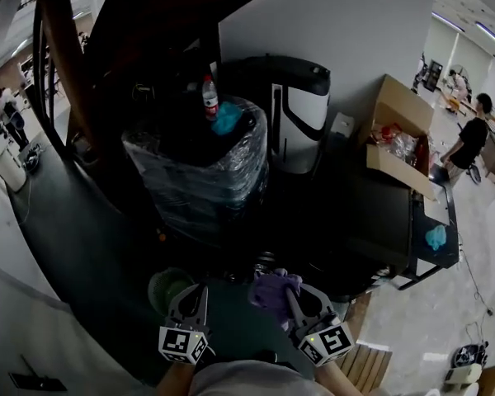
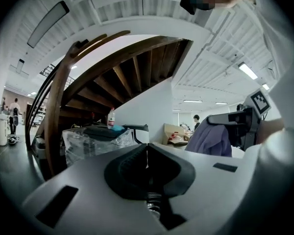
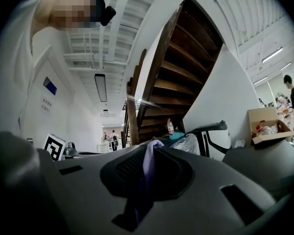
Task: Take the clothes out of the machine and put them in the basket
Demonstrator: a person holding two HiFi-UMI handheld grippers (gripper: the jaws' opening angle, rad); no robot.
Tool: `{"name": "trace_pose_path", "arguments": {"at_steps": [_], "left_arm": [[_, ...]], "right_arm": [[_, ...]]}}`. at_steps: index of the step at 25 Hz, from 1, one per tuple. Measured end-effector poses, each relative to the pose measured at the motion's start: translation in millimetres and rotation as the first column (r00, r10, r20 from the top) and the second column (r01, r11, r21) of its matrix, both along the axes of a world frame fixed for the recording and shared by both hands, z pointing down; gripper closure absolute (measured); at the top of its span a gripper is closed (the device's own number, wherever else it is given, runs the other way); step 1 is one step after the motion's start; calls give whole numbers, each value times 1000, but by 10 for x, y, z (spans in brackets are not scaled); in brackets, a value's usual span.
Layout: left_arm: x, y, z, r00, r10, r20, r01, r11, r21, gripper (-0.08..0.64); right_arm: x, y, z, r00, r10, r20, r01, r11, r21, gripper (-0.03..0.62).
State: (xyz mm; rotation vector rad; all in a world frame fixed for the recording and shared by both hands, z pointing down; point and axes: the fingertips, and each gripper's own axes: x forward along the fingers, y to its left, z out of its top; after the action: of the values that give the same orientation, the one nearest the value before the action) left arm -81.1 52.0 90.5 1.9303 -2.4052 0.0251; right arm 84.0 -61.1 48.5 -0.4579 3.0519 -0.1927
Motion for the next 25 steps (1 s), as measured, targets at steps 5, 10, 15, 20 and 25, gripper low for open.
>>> {"name": "trace_pose_path", "arguments": {"at_steps": [5, 10, 15, 20, 25], "left_arm": [[-639, 552, 1, 995, -95, 0, 95, 995, 0, 538], [-1213, 1011, 43, 987, -156, -22, 156, 988, -14, 538], [-1787, 1505, 97, 974, -223, -24, 223, 975, -19, 538], [-2240, 2020, 244, 958, -279, -62, 278, 960, -20, 538], [-2561, 2459, 264, 941, -331, -63, 332, 943, 1, 538]], "right_arm": [[-741, 397, 7, 996, -90, -7, 90, 996, -3, 558], [-1411, 804, 20, 987, -159, -16, 159, 987, 0, 558], [-2021, 1181, 58, 977, -212, -33, 213, 977, 6, 558], [-2554, 1571, 102, 963, -263, -53, 265, 964, 27, 557], [-2984, 1865, 116, 949, -306, -71, 310, 949, 51, 557]]}}
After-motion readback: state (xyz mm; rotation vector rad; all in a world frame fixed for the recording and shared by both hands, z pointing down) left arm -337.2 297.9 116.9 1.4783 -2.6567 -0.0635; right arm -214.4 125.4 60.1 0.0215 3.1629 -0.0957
